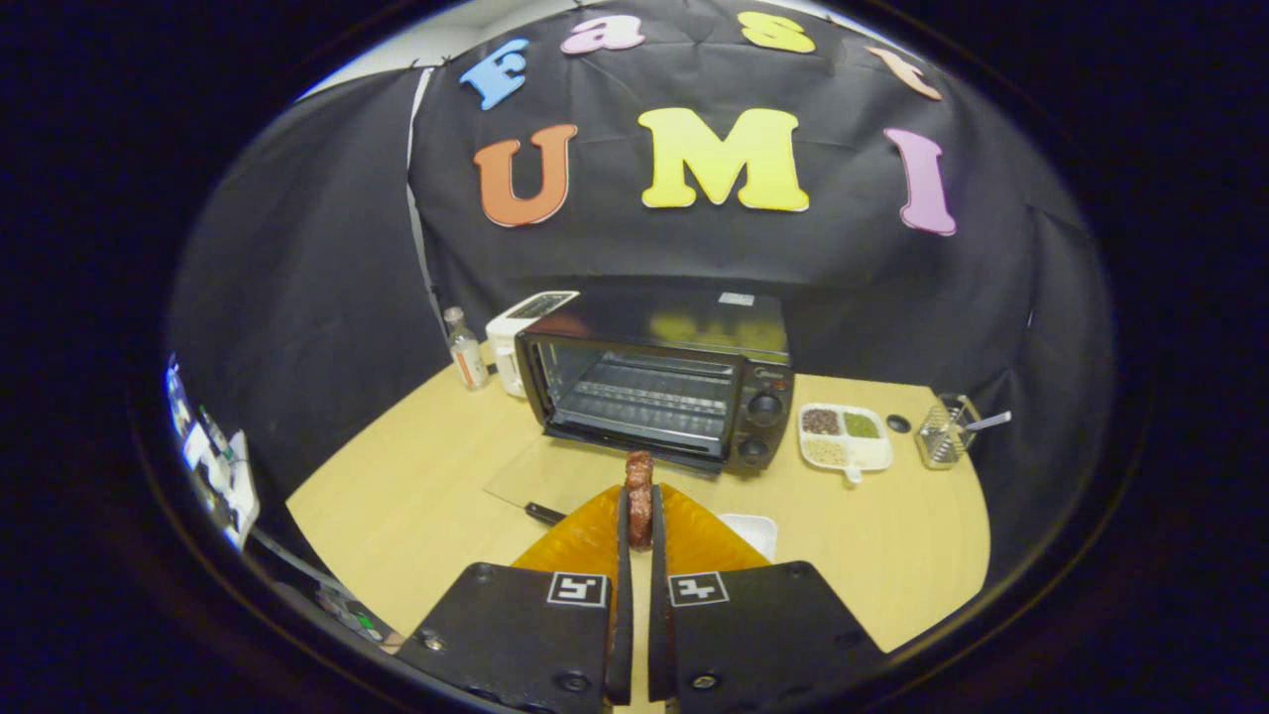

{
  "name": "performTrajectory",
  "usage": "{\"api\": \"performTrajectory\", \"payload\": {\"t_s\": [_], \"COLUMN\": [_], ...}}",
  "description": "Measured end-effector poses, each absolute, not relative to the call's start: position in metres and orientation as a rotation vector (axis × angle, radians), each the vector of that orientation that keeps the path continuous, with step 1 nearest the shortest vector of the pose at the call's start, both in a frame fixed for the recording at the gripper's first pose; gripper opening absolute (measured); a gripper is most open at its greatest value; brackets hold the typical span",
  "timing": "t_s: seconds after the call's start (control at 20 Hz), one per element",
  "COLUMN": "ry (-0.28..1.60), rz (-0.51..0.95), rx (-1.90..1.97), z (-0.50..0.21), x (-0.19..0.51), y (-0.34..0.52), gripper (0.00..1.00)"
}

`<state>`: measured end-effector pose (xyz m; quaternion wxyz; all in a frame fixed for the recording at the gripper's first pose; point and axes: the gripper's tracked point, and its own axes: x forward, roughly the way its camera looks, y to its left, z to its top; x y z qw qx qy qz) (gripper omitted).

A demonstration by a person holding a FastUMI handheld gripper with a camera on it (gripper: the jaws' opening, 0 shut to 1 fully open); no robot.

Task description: Open the toaster oven, put the food inside, and close the toaster oven door.

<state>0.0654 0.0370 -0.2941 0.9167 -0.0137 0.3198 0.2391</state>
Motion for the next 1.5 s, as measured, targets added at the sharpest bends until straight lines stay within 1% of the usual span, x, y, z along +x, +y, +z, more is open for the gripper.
{"api": "performTrajectory", "payload": {"t_s": [0.15, 0.35, 0.6, 0.75, 0.9, 1.0, 1.25, 1.35, 1.4, 1.5], "ry": [0.641, 0.592, 0.584, 0.517, 0.503, 0.481, 0.468, 0.469, 0.467, 0.459], "rz": [0.495, 0.443, 0.379, 0.33, 0.278, 0.288, 0.276, 0.243, 0.243, 0.239], "rx": [0.125, 0.343, 0.71, 0.929, 0.951, 0.918, 0.781, 0.711, 0.686, 0.641], "z": [-0.3, -0.313, -0.36, -0.376, -0.399, -0.406, -0.422, -0.428, -0.428, -0.427], "x": [0.09, 0.127, 0.175, 0.206, 0.232, 0.25, 0.266, 0.27, 0.272, 0.275], "y": [0.066, 0.092, 0.119, 0.122, 0.122, 0.132, 0.136, 0.128, 0.126, 0.121], "gripper": [0.09, 0.09, 0.09, 0.09, 0.09, 0.09, 0.1, 0.14, 0.18, 0.21]}}
